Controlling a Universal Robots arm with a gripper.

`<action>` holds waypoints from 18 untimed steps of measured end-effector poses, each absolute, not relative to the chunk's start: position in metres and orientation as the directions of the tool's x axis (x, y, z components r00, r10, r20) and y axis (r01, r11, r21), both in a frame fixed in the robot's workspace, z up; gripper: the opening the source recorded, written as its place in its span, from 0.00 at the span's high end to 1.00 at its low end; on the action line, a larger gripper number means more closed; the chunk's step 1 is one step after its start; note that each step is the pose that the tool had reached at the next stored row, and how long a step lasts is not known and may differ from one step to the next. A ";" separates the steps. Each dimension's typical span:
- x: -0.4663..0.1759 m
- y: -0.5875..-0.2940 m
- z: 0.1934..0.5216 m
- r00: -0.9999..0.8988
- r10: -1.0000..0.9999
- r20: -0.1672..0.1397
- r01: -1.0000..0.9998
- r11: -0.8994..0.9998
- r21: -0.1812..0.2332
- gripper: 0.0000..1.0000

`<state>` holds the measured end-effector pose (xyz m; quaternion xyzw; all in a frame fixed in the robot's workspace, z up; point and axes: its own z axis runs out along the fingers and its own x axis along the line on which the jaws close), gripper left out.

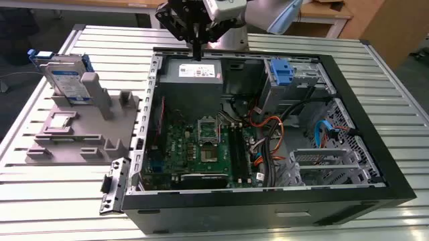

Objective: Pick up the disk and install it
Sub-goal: 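Reach for the disk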

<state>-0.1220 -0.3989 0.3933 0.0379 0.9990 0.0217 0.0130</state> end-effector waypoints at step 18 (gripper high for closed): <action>-0.132 -0.399 0.393 -0.997 0.076 -0.025 0.075 0.996 0.044 0.89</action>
